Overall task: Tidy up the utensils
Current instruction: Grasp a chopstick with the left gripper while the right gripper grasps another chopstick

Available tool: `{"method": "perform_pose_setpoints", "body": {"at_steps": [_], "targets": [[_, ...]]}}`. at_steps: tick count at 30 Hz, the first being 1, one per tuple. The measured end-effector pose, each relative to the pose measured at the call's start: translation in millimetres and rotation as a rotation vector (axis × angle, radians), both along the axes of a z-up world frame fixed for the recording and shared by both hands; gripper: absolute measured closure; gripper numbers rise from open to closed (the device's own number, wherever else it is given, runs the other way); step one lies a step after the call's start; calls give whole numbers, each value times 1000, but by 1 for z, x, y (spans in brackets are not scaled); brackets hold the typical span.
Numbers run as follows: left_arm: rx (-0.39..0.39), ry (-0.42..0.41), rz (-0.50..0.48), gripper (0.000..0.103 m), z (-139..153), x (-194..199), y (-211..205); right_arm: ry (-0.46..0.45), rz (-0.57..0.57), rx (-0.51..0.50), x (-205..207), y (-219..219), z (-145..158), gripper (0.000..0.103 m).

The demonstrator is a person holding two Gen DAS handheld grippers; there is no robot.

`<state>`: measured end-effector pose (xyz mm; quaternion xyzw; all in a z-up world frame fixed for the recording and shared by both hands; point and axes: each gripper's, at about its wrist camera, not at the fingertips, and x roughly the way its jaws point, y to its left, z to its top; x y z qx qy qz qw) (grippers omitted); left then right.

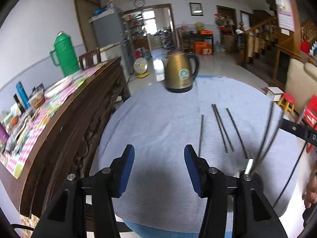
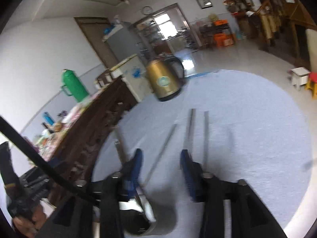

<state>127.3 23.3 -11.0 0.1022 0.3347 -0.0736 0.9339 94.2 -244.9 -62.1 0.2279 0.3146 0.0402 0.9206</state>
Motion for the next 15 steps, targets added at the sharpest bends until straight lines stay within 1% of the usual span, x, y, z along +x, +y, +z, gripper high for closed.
{"method": "perform_pose_setpoints", "body": {"at_steps": [3, 5, 7, 10, 15], "targets": [[-11, 27, 12, 50, -10, 11, 3, 82, -71, 92, -2, -31, -28, 54], [-22, 52, 7, 50, -17, 17, 0, 111, -100, 113, -4, -43, -39, 54], [-30, 90, -5, 50, -25, 27, -3, 132, -115, 108, -3, -51, -47, 54], [-59, 153, -30, 50, -36, 46, -5, 154, -116, 89, 4, -58, -51, 54], [-79, 275, -73, 50, -58, 93, -19, 215, -92, 53, 43, -64, -55, 54]]}}
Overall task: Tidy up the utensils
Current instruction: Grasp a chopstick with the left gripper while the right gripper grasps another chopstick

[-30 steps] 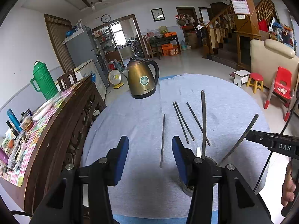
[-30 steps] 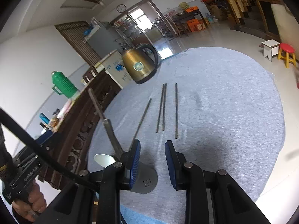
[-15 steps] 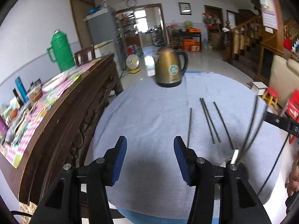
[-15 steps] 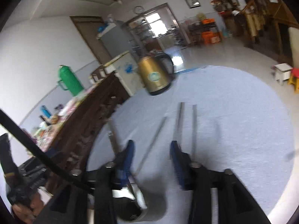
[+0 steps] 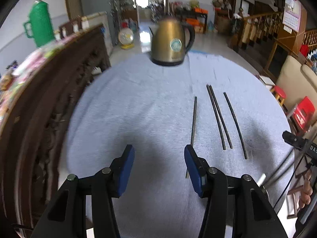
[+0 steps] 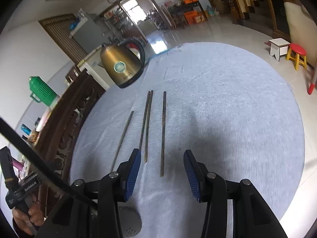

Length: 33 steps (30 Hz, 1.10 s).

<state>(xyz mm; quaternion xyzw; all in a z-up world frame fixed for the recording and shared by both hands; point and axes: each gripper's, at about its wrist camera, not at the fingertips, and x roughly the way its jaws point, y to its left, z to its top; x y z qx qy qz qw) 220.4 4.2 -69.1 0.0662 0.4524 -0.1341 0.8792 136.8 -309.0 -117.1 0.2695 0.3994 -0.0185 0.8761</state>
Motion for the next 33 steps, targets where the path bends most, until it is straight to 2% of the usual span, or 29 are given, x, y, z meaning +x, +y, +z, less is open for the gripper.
{"method": "perform_pose_setpoints", "body": {"at_steps": [4, 6, 11, 18, 24, 25, 30, 31, 32, 33], "targets": [[-12, 113, -57, 50, -21, 48, -21, 65, 42, 2, 47, -9, -8, 54], [-6, 141, -69, 50, -30, 69, -33, 107, 65, 26, 75, -15, -16, 56], [0, 170, -109, 50, -43, 112, -66, 203, 93, 17, 148, -17, -34, 58], [27, 232, -132, 50, -70, 163, -101, 320, 78, -64, 232, -14, -61, 65], [13, 309, -118, 50, -95, 192, -120, 412, 88, -147, 266, -6, -82, 76], [9, 313, -121, 50, -97, 195, -123, 402, 84, -176, 267, -4, -81, 77], [-16, 340, -140, 51, -109, 201, -140, 393, 133, -245, 262, 5, -78, 96], [-12, 346, -142, 53, -112, 202, -143, 392, 138, -260, 259, 6, -77, 96], [-14, 353, -144, 62, -115, 203, -145, 389, 141, -267, 255, 6, -76, 96], [-18, 359, -147, 65, -118, 203, -146, 386, 141, -264, 251, 4, -76, 97]]}}
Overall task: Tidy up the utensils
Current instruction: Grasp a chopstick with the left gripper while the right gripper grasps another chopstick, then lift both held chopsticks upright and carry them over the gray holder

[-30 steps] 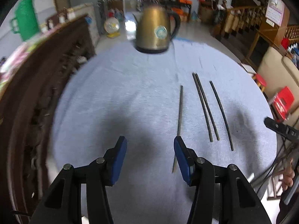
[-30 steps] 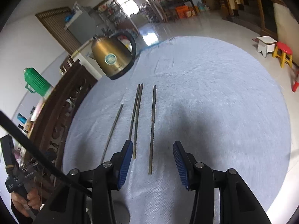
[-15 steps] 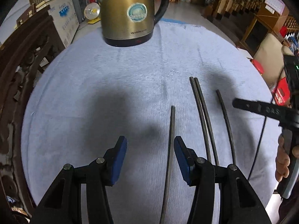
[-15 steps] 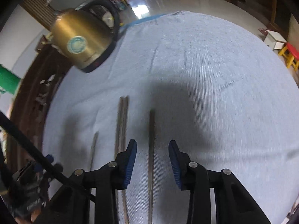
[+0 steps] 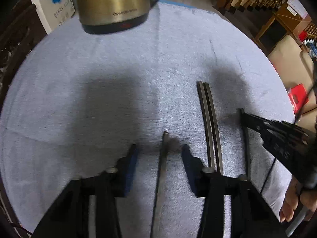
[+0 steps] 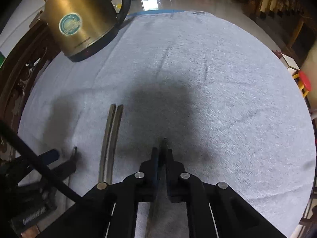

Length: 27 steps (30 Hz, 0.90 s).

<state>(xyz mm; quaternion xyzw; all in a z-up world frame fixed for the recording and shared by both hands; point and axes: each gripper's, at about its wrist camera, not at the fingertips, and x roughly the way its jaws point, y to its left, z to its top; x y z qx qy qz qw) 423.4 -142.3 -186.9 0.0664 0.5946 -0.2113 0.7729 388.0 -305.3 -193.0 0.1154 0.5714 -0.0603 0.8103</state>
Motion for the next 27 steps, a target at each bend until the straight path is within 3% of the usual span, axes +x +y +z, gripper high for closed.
{"method": "perform_pose_setpoints", "body": {"at_steps": [2, 5, 11, 16, 21, 27], "targets": [[0, -30, -12, 72, 1, -1, -3, -10, -11, 26, -12, -8, 2, 97], [2, -63, -7, 97, 0, -1, -1, -42, -37, 79, -35, -23, 9, 97], [-52, -122, 45, 98, 14, -20, 24, -163, -60, 135, -92, -43, 44, 97], [-93, -257, 78, 98, 64, -55, 55, -304, -80, 145, -141, -43, 84, 97], [-150, -402, 113, 98, 124, -103, 91, -464, -95, 94, -194, -25, 128, 97], [-196, -509, 145, 98, 163, -147, 122, -603, -108, 40, -243, -1, 160, 97]]}}
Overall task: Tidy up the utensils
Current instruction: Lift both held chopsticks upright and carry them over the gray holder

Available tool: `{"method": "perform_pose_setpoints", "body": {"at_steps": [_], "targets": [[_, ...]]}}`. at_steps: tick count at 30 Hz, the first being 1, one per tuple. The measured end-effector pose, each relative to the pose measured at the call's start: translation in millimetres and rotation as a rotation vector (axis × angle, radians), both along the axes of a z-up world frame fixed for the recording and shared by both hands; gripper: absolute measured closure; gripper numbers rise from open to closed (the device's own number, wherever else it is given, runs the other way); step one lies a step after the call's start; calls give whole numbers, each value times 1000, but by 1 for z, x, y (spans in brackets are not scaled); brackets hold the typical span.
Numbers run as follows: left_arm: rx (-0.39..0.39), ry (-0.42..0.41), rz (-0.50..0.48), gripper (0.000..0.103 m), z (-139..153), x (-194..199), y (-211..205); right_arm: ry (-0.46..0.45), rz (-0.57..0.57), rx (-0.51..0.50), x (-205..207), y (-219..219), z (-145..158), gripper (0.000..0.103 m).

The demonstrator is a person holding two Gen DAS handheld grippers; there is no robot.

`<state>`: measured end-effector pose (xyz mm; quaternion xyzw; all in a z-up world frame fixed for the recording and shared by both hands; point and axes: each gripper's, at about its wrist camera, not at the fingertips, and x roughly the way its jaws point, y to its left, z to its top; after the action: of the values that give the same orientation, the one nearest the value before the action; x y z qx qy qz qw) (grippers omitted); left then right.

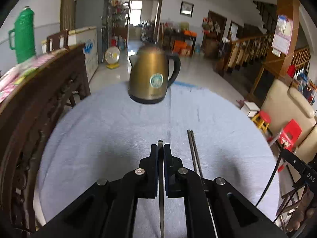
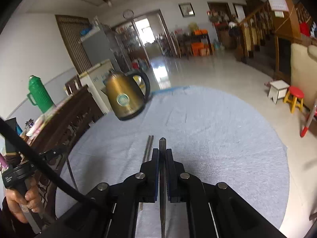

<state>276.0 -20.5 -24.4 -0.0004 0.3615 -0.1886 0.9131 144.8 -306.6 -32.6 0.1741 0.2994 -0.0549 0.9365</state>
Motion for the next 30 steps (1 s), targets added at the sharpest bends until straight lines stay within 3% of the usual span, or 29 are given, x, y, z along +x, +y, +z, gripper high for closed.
{"method": "perform_pose_setpoints", "body": {"at_steps": [9, 19, 24, 26, 28, 30], "targets": [[-6, -141, 17, 98, 22, -66, 15, -118, -41, -51, -57, 21, 29, 102], [-29, -175, 21, 98, 35, -85, 21, -77, -23, 4, -53, 15, 19, 102], [-45, -171, 18, 98, 37, -86, 24, 49, -59, 116, -34, -17, -7, 101], [-51, -171, 13, 98, 36, -85, 25, 150, -82, 178, -19, -40, -25, 100], [-54, -170, 11, 98, 35, -86, 25, 241, -163, 220, -8, -68, -44, 93], [-64, -166, 3, 98, 33, -83, 26, 368, -207, 203, 9, -91, -65, 74]]}}
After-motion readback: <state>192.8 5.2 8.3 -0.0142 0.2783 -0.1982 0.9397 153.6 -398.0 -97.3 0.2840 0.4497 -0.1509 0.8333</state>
